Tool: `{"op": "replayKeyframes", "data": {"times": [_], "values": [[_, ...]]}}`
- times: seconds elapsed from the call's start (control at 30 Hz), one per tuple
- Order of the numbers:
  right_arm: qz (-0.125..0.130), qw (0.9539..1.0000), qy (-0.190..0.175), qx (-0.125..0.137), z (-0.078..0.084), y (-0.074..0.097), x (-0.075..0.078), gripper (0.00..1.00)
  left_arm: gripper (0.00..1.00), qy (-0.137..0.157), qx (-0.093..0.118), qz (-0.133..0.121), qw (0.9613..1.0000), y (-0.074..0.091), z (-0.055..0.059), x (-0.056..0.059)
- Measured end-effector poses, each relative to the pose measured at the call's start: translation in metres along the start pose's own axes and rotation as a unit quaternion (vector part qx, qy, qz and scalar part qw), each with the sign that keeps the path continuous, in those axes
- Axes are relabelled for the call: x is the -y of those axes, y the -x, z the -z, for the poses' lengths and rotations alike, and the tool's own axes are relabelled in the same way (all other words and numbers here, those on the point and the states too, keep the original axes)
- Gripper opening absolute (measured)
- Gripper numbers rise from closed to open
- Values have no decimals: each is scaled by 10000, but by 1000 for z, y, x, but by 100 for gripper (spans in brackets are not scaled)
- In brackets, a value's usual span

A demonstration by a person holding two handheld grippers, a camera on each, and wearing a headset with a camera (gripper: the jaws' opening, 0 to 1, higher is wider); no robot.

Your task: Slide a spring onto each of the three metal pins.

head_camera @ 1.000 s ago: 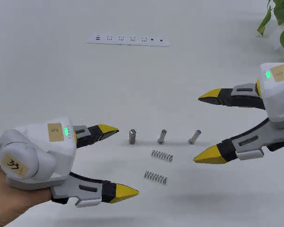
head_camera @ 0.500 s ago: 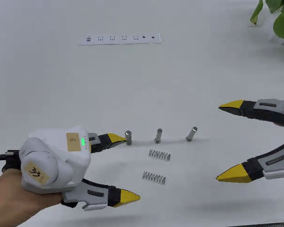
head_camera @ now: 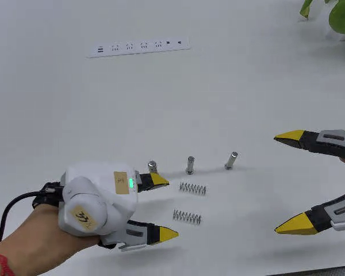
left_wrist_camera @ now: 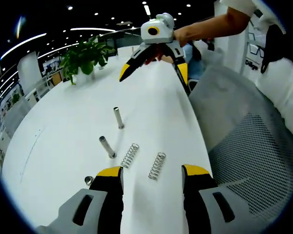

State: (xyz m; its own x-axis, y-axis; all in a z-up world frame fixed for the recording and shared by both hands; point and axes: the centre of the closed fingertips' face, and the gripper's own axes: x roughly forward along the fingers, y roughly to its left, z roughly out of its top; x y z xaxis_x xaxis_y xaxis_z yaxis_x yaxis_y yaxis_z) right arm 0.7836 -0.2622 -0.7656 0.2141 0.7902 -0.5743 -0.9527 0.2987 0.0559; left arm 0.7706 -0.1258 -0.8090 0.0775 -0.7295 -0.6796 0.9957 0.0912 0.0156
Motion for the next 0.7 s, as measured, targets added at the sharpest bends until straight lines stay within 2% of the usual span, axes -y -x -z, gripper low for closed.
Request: {"op": "replayKeyframes", "data": {"times": [0.03,0.1,0.23,0.33,0.5,0.63,0.7], "values": [[9,10000,-9,-13,2,0,0,98,47,4,-14,10,10000,-3,1,0],[24,10000,-47,20,5,1,-1,98,44,-109,-182,10,9998,-9,7,0],[62,9999,-98,69,6,2,-1,97,35,-139,-218,36,9997,-17,9,0],[93,9998,-136,82,8,3,-1,97,28,-279,-398,25,9988,-24,18,-3],[116,9997,-179,102,9,5,-2,96,24,-328,-488,106,9982,-30,22,0],[141,9997,-191,111,10,5,-2,96,20,-532,-706,179,9959,-34,30,4],[149,9996,-200,110,10,6,-3,96,19,-515,-708,220,9959,-35,31,6]]}}
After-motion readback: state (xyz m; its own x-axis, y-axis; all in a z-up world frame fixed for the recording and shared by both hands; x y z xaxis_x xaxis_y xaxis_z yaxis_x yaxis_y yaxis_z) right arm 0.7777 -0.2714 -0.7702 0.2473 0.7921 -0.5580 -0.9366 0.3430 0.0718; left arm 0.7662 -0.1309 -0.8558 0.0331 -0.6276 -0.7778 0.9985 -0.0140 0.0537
